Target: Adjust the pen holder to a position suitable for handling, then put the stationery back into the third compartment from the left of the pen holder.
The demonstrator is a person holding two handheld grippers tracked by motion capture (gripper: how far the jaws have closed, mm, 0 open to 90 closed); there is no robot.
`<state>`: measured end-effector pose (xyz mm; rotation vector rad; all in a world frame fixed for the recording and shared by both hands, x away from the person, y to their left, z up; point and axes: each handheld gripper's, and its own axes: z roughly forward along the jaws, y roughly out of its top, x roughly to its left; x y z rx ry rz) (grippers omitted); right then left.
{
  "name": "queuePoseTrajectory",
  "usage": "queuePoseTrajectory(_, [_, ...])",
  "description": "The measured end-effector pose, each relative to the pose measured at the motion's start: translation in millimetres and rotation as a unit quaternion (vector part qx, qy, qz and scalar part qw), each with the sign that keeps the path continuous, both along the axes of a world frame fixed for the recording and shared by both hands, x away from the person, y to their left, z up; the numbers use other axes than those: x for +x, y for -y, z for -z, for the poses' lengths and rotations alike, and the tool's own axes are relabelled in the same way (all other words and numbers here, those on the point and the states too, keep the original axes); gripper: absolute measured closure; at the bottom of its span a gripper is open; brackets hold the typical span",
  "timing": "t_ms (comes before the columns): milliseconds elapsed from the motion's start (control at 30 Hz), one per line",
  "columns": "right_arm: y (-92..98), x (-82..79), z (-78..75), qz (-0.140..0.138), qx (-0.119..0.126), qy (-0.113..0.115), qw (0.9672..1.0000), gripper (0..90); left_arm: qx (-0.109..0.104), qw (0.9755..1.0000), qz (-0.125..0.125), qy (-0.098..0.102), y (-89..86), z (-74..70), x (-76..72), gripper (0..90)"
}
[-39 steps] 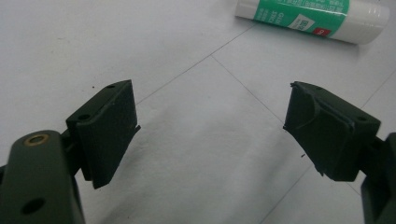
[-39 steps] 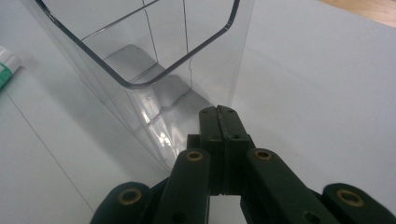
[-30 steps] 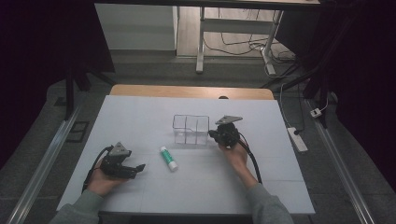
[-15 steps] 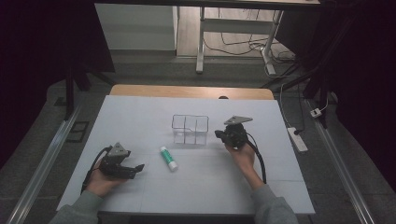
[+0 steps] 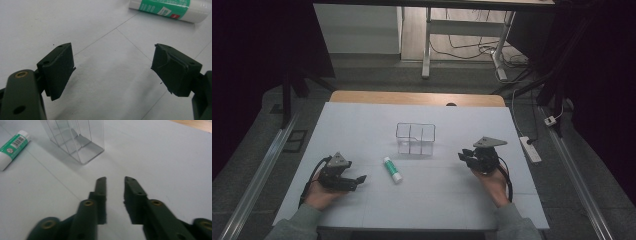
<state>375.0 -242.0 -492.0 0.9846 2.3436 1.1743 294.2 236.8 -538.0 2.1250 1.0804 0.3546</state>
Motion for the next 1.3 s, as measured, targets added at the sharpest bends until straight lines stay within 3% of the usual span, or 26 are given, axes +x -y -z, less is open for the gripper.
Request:
queuePoseTrajectory(100, [9.6, -9.5, 0.7, 0.005, 0.006, -0.009, 0.9999, 48.9, 0.000, 1.0000, 0.004, -0.001, -0.3, 0.6, 1.2, 18.2])
queuePoseTrajectory(333, [22.3, -29.8, 3.4, -0.012, 0.003, -0.013, 0.9998, 37.7, -0.003, 1.0000, 0.004, -0.001, -1.6, 0.4, 1.4, 18.4])
queuePoseTrajectory(633, [33.6, -42.4, 8.1, -0.027, 0.007, -0.019, 0.9994, 33.7, 0.003, 1.0000, 0.008, 0.001, -0.3, -0.1, 0.9, 18.4])
queuePoseTrajectory(800, [32.1, -41.0, 7.0, -0.031, 0.019, -0.017, 0.9992, 33.0, 0.005, 0.9999, 0.010, 0.005, -0.3, -1.8, -0.8, 18.4])
queuePoseTrajectory(933, [31.6, -39.9, 7.5, -0.030, 0.010, -0.018, 0.9993, 32.9, 0.003, 0.9998, 0.013, 0.013, -1.7, -5.2, -1.7, 18.5])
queuePoseTrajectory(1300, [26.7, -38.2, 8.8, -0.038, 0.002, -0.014, 0.9992, 32.2, 0.031, 0.9984, 0.039, 0.027, 6.5, -21.4, -2.6, 18.6])
